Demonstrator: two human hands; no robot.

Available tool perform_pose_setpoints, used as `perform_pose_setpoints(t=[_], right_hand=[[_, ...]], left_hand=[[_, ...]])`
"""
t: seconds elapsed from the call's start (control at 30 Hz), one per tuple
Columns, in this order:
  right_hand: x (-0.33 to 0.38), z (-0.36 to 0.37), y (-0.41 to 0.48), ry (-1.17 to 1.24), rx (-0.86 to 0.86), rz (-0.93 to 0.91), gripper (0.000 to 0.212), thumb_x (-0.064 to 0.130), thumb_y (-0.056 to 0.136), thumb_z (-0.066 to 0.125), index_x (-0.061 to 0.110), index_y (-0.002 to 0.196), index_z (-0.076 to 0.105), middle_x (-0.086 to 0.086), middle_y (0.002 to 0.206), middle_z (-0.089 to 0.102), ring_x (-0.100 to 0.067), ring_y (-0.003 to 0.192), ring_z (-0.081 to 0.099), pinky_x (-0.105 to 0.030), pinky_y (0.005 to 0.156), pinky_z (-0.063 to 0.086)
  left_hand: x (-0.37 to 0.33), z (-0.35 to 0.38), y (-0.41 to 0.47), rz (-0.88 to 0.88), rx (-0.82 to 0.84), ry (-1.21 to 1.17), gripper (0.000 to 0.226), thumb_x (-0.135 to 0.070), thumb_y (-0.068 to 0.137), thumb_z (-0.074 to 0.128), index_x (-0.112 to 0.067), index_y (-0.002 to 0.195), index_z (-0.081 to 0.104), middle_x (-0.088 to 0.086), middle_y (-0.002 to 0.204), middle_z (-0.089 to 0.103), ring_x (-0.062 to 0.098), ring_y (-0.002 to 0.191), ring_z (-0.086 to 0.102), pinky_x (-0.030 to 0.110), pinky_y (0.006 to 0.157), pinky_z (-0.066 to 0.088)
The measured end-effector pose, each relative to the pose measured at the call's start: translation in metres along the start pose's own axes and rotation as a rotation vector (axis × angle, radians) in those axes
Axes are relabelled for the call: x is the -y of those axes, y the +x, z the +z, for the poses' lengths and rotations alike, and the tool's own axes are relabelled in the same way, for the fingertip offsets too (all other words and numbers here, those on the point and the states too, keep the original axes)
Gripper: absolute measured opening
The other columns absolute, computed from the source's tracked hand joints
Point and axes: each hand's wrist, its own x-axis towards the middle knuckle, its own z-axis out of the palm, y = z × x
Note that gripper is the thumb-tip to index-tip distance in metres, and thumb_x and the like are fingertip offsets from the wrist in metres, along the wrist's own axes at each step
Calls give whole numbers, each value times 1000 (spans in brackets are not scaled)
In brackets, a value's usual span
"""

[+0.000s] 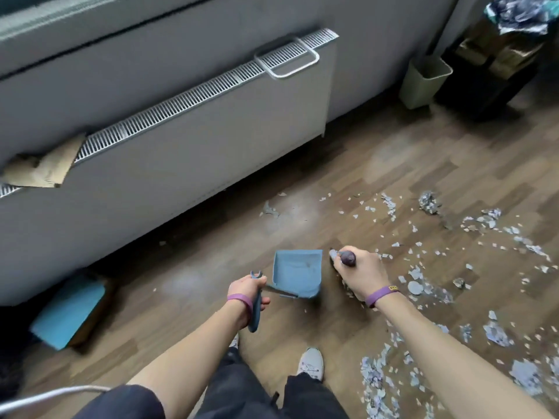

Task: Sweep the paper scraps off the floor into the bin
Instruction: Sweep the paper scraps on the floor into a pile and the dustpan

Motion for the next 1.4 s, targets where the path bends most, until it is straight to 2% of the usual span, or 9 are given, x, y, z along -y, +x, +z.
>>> perform_pose_setpoints(t=[0.27, 0.4, 0.5, 0.67, 0.77, 0.9, 1.07, 1.2, 1.4], right_hand=[[173, 101, 12, 34, 228, -184, 31, 33, 86, 53, 16, 61, 46, -4, 63, 57, -30, 70, 46, -32, 65, 41], [265, 170, 18, 84, 348, -268, 31, 25, 85, 55, 15, 58, 44, 2, 56, 46, -24, 64, 43, -30, 63, 41], [323, 223, 20, 152, 416, -313, 26, 23, 86, 54, 12, 63, 49, 2, 60, 51, -21, 63, 48, -34, 68, 46], [404, 294, 21, 265, 511, -288, 21, 19, 85, 56, 8, 68, 56, 3, 63, 53, -13, 63, 46, -28, 65, 43], [439, 328, 26, 325, 571, -271, 18, 17, 85, 58, 10, 68, 60, 6, 65, 57, -10, 64, 50, -23, 66, 42], [469, 367, 35, 398, 653, -232, 21, 11, 84, 56, 25, 75, 68, 12, 76, 66, -7, 70, 59, -17, 67, 45], [467, 393, 49, 505, 673, -119, 22, 4, 84, 57, 23, 82, 69, 15, 78, 65, -1, 64, 56, -10, 62, 42], [447, 378, 86, 547, 612, -60, 12, 3, 84, 59, 10, 83, 70, 11, 76, 64, 3, 61, 54, -6, 60, 41], [398, 322, 157, 563, 510, -12, 12, 4, 84, 60, 12, 83, 70, 8, 80, 65, 2, 65, 57, -4, 61, 42]], left_hand=[[-35, -175, 54, -29, -302, -112, 3, -7, 85, 59, -7, 83, 62, 15, 68, 61, 20, 32, 57, 21, 37, 45], [-49, -276, 90, -72, -407, -153, 15, -11, 84, 60, 0, 94, 62, 18, 70, 65, 31, 57, 66, 40, 60, 59], [-50, -346, 111, -141, -447, -295, 26, -13, 85, 61, 1, 108, 60, 18, 89, 66, 27, 55, 62, 32, 50, 52], [-43, -437, 132, -231, -602, -541, 26, -11, 85, 62, 0, 109, 60, 16, 90, 62, 26, 52, 60, 22, 33, 44], [-39, -470, 139, -259, -651, -645, 31, -11, 89, 59, -2, 118, 56, 15, 96, 59, 25, 49, 60, 30, 45, 50], [-29, -488, 150, -266, -673, -747, 28, -12, 91, 57, -8, 119, 53, 16, 98, 58, 13, 29, 57, 30, 50, 49], [-34, -484, 169, -233, -582, -762, 40, -16, 96, 53, -8, 134, 46, 17, 102, 57, 25, 67, 61, 35, 65, 49], [-53, -453, 184, -215, -515, -706, 39, -18, 95, 54, -13, 133, 47, 15, 109, 58, 24, 72, 63, 34, 66, 50], [-109, -375, 198, -154, -430, -578, 35, -18, 94, 56, -15, 129, 50, 11, 96, 62, 25, 72, 64, 36, 71, 52]])
